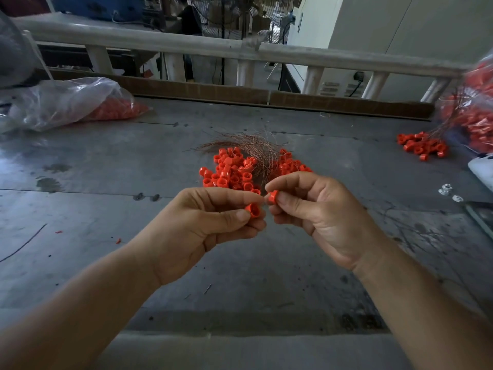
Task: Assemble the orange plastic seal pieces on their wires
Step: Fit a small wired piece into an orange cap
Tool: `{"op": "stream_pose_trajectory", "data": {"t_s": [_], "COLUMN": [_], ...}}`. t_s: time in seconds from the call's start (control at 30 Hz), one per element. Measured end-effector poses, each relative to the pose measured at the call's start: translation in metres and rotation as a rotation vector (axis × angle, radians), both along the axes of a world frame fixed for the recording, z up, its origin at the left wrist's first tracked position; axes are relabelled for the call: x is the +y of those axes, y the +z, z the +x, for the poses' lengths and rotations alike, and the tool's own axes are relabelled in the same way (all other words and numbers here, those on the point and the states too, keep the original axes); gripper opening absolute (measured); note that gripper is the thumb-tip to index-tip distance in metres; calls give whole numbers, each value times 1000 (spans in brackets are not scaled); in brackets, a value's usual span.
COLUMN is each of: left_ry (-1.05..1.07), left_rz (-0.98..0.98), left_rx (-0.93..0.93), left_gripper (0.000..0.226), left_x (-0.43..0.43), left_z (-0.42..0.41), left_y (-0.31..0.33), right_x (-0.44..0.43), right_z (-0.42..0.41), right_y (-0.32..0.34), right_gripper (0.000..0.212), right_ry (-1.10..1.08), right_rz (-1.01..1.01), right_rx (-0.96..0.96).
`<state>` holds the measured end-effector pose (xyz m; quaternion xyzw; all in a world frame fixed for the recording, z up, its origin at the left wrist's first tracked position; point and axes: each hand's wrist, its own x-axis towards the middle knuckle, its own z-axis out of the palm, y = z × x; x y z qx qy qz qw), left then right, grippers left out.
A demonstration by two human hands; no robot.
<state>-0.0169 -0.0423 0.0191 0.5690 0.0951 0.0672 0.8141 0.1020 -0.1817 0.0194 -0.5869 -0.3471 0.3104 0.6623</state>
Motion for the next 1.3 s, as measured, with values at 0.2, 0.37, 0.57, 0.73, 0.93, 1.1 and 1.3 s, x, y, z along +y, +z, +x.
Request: {"op": "stream_pose_trajectory", "data": {"t_s": [0.2, 0.37, 0.57, 0.73, 0.93, 1.1, 1.3], "left_ry": [20, 48, 101, 151, 176, 196, 183], "left_rz": [19, 31, 62, 86, 176, 245, 282], "left_rx": [2, 2, -18, -22, -33, -47, -59], "left_gripper": [23, 17, 18, 19, 22, 23, 24], "left_x": [-2, -3, -5, -7, -8, -9, -10], "left_z": [1, 1, 1, 3, 4, 4, 3], "left_y": [1, 1, 1, 2, 1, -1, -1], "right_x": [-1, -2, 1, 3, 4, 4, 4], "right_z": [-3, -5, -11, -13, -15, -15, -15], "right_y": [1, 2, -3, -6, -7, -11, -13], "right_gripper": [15, 17, 13, 23, 23, 28, 31], "right_ry": [-29, -21, -93, -137, -186, -238, -262], "right_rz": [-14, -22, -16, 17, 25, 22, 43], "right_rx": [-68, -156, -449, -551, -619, -682, -727]}}
